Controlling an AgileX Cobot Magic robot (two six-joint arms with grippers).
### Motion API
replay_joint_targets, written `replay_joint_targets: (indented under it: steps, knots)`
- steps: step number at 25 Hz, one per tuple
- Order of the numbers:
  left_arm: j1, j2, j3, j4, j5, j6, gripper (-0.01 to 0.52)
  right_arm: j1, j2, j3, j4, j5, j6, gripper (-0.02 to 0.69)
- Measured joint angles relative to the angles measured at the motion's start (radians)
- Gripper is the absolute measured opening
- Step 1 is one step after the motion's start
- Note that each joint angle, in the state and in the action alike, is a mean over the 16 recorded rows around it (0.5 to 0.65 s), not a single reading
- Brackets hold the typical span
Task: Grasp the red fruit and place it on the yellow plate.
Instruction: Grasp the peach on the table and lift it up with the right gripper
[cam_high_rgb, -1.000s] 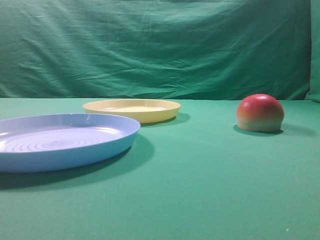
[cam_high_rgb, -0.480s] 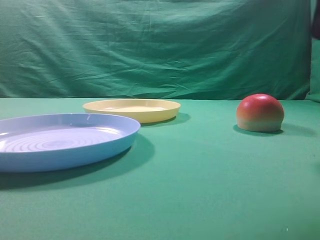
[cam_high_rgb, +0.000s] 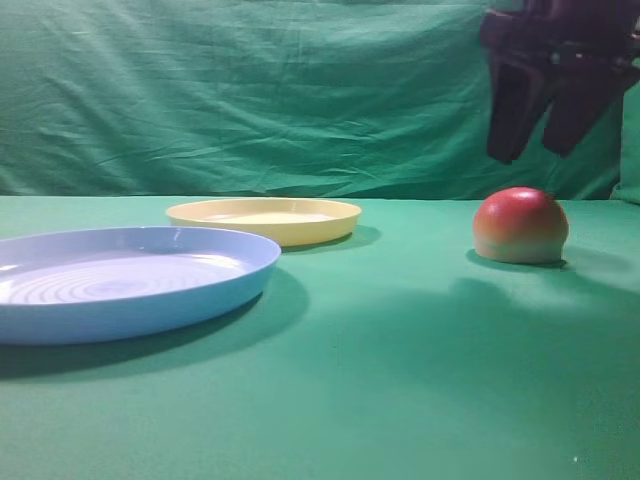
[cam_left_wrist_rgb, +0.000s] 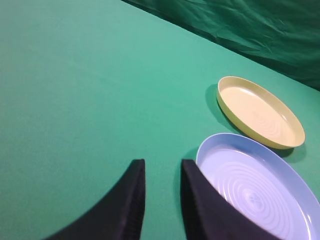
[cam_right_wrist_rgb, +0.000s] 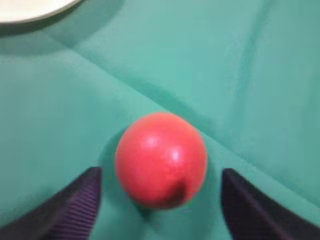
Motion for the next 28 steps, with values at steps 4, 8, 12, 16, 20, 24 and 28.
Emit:
replay_joint_targets:
  steps: [4,8,12,16,20,24,28]
  knots:
    - [0.000,0.000,0.000,0.000,0.000,0.000,0.157,0.000,0.054,-0.002,0.000,-0.039,0.000,0.579]
    - [0.000,0.000,0.000,0.000,0.000,0.000,0.157,0.001,0.093,-0.007,-0.001,-0.072,0.000,0.499]
    - [0.000,0.000,0.000,0.000,0.000,0.000,0.157,0.009,0.117,-0.033,-0.002,-0.082,0.000,0.393]
    - [0.000,0.000,0.000,0.000,0.000,0.000,0.157,0.034,0.125,-0.090,-0.002,-0.085,0.000,0.301]
    - [0.000,0.000,0.000,0.000,0.000,0.000,0.157,0.080,0.135,-0.179,-0.001,-0.096,0.000,0.240]
    - [0.000,0.000,0.000,0.000,0.000,0.000,0.157,0.138,0.173,-0.295,0.001,-0.111,0.000,0.220]
    - [0.000,0.000,0.000,0.000,0.000,0.000,0.157,0.192,0.239,-0.412,0.004,-0.127,0.000,0.226]
